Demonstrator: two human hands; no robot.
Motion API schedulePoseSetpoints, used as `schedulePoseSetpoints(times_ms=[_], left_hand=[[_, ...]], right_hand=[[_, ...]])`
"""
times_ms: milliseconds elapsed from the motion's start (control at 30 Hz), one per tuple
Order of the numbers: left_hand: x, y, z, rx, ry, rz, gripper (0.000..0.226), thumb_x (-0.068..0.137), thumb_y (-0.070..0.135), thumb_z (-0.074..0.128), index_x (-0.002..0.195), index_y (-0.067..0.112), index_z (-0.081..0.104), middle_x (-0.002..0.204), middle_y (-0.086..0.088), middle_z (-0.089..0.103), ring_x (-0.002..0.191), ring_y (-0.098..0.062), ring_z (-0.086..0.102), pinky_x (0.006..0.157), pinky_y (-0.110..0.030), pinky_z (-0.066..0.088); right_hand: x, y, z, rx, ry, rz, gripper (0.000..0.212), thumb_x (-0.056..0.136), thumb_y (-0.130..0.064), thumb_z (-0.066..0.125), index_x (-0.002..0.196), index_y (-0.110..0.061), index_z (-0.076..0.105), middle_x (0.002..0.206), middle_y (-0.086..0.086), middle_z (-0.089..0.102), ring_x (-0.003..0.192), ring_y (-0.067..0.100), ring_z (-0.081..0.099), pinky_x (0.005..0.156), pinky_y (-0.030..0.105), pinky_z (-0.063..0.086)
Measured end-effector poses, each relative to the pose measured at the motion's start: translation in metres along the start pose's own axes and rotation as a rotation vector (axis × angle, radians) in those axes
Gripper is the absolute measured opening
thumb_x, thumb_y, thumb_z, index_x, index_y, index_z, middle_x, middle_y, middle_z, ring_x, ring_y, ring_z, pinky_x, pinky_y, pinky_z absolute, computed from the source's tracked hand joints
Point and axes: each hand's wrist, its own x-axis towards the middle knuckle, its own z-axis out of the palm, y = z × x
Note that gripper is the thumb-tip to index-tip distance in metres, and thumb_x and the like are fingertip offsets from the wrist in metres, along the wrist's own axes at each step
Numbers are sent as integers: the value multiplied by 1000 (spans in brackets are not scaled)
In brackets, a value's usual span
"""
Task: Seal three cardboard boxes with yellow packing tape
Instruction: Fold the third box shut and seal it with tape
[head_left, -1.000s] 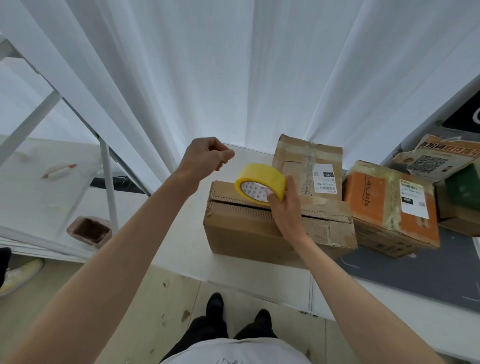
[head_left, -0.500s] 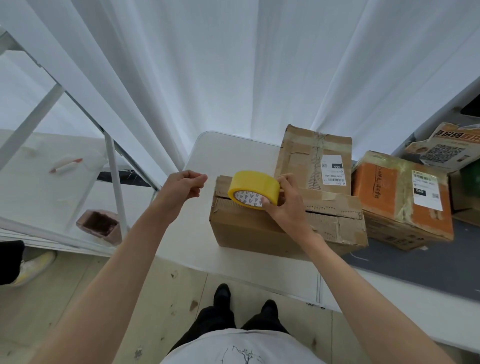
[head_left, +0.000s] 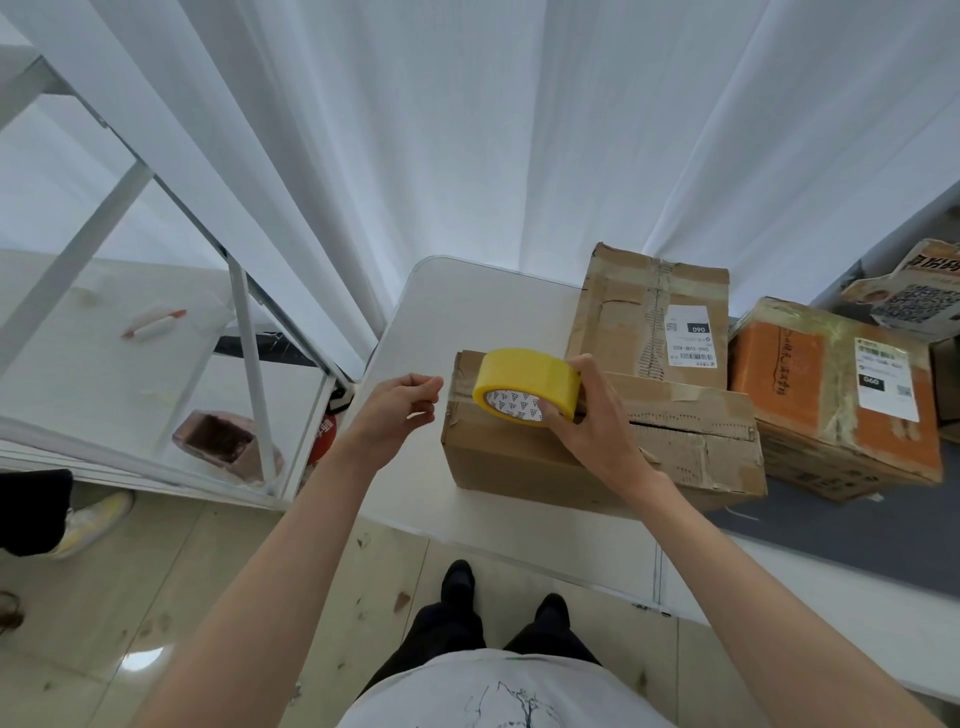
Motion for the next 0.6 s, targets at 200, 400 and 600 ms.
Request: schedulePoseSetpoints(times_ms=[200,400,600], left_hand=[[4,-12,-4,-98,-24,-62,6,97,18,66,94,13,65,75,3,60,72,-10,58,76,-31,54],[7,-17,-7,-124,-55,-65,8,97,19,65,94,12,65,76,2,60,74,-11,58,76,-30,55],[17,-22,-6,-114,-88,-122,10,96,22,67,98,12,67,77,3,60,78,-14,57,78,-30,54]], right_hand=[[0,0,1,-14,-27,-14,31,91,-44,65,106,-38,38,100,-10,52,85,12,60,62,23,50],[2,2,1,0,-24,-26,27,94,-36,65,108,-27,45,104,-5,53,89,17,61,63,40,56],[3,0,1,19,-22,-37,26,94,-36,65,109,-27,46,105,-8,51,91,13,60,66,36,56]])
